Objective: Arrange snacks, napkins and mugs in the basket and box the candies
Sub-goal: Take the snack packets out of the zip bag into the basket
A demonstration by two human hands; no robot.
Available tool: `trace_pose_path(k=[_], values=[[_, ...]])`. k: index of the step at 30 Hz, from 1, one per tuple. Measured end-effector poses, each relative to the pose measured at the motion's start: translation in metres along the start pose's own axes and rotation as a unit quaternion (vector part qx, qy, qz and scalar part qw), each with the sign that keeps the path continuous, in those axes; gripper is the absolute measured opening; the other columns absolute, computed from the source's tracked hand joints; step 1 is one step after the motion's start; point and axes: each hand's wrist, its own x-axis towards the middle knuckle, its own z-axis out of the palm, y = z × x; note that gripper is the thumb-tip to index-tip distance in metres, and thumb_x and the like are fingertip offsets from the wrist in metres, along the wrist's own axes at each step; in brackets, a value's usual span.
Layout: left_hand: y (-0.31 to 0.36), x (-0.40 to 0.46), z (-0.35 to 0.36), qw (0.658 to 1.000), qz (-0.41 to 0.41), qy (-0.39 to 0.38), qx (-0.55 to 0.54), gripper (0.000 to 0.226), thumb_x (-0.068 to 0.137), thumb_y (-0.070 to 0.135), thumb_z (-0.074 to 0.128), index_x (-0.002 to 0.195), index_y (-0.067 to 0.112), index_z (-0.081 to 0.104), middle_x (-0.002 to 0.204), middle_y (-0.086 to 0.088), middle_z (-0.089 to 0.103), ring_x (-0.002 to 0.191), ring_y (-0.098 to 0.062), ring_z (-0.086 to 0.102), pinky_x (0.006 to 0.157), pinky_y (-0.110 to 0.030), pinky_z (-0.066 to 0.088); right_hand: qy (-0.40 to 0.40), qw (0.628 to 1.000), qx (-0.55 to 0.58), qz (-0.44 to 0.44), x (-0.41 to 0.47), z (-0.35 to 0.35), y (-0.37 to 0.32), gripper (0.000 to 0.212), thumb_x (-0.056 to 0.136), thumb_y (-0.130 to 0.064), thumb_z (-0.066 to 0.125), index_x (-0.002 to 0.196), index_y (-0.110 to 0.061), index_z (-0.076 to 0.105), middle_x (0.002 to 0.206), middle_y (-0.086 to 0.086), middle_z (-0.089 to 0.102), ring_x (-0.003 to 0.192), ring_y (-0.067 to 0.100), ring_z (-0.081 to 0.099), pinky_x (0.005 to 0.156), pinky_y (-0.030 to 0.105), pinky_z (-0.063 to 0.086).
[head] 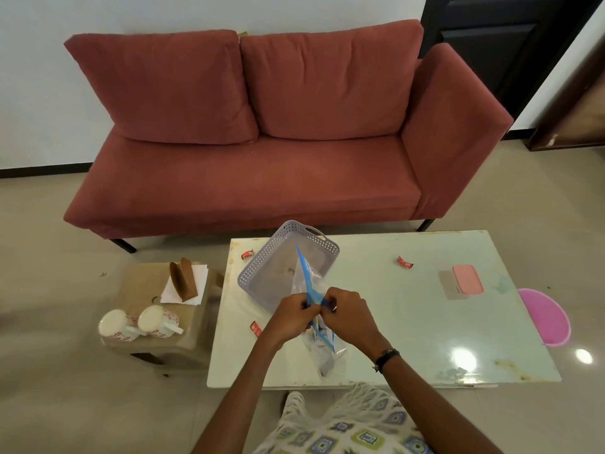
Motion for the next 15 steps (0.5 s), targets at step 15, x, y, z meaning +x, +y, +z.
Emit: trace_pose_path(k=[15], values=[[-0.006, 0.004, 0.002, 1.0, 0.002, -0.01, 0.006, 0.016, 0.093, 0.021, 0.049, 0.083, 0.01, 0.056, 0.072, -0.004, 0.057, 0.058, -0.009, 0.052, 0.058, -0.016, 0.046, -0.022, 0.999, -0.01, -0.039, 0.025, -0.003, -0.007, 0.015, 0.084, -0.017, 0.057, 0.088, -0.012, 0.07, 0.089, 0.008, 0.072, 0.077, 0.023, 0.062, 0.072, 0.033, 0.053]])
